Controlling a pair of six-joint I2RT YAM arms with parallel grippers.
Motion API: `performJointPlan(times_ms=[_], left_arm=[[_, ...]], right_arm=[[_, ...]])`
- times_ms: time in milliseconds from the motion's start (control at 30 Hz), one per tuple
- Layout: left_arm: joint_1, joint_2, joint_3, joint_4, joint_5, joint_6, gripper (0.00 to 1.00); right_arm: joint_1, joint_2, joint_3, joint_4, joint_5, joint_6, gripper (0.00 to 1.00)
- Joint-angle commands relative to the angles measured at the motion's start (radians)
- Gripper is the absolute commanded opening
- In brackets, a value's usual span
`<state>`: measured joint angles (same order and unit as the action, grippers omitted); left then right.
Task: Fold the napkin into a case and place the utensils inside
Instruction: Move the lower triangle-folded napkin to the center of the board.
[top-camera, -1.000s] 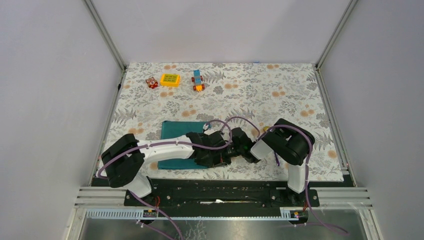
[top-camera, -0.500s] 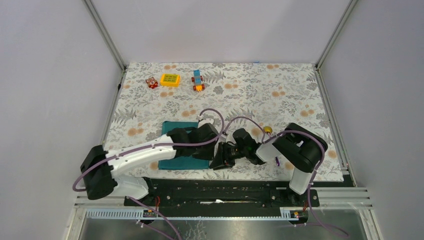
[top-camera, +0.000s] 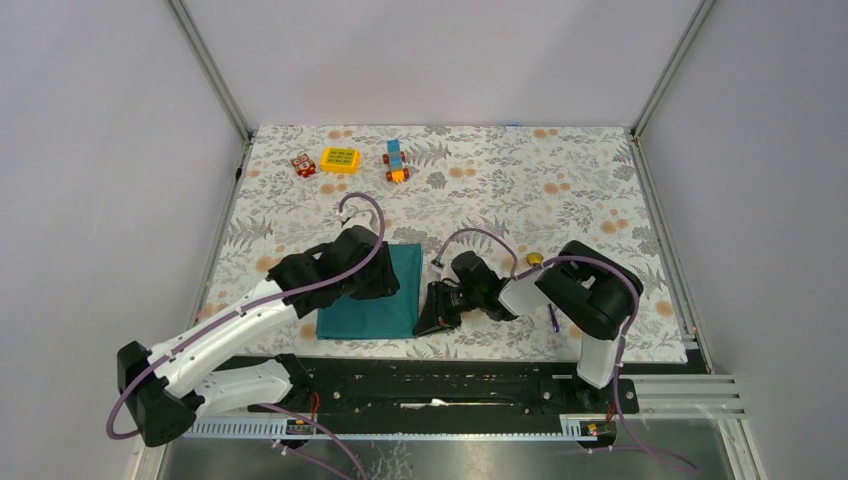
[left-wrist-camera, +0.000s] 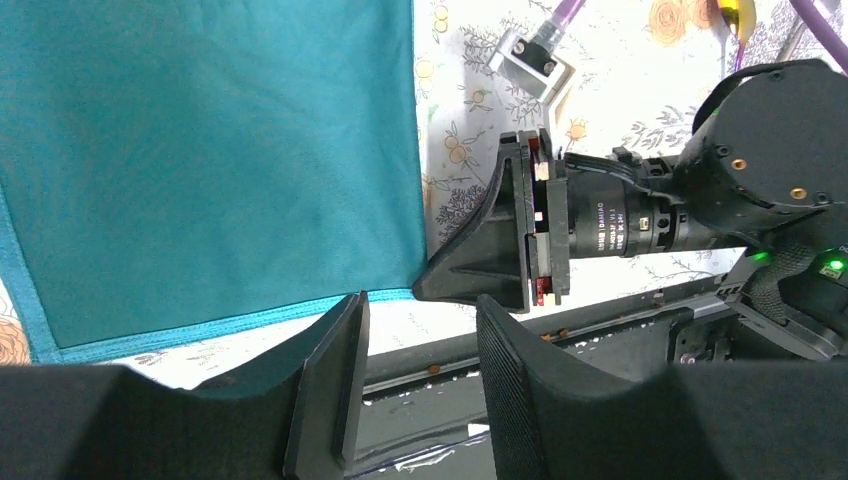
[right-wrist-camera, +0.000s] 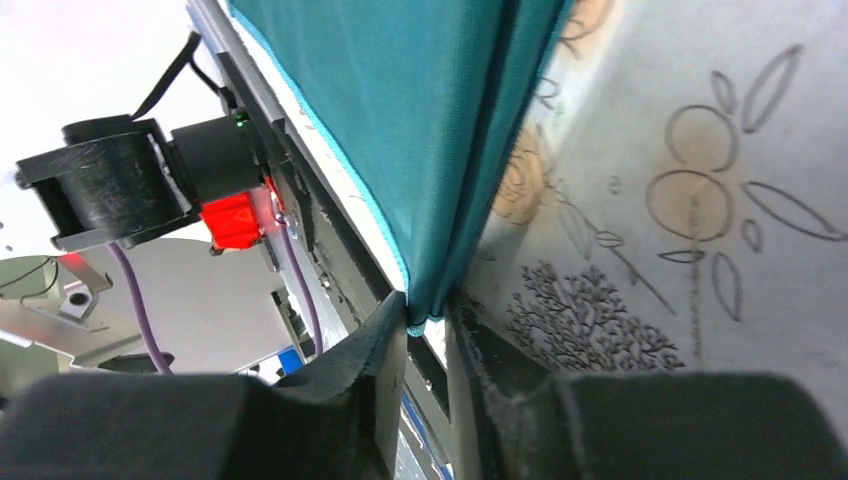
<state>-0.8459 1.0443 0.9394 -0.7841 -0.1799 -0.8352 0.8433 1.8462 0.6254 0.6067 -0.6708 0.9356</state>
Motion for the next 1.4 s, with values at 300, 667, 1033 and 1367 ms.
performJointPlan(times_ms=[300,667,1033,1367], left_arm=[[0.067,-0.022,0.004,0.067,0.001,0.048,0.5],[0.243,0.028,-0.1,0.261,0.259,0.114,0.51],[0.551,0.123,-0.259,0.562,0.597,0.038,0.53],[0.559,0.261,-0.29,0.672,0.659,0.037,0.43]], right_arm=[[-0.13,-0.063,0.144,-0.799,0.158,-0.394,0.0],[-0.323,-0.03,0.337,-1.272,0.441,-0.622,0.0],[-0.334,0.015,0.521,-1.426,0.846,-0.773,0.0],[-0.32,-0.122,0.624,-1.459,0.856,-0.748,0.45]])
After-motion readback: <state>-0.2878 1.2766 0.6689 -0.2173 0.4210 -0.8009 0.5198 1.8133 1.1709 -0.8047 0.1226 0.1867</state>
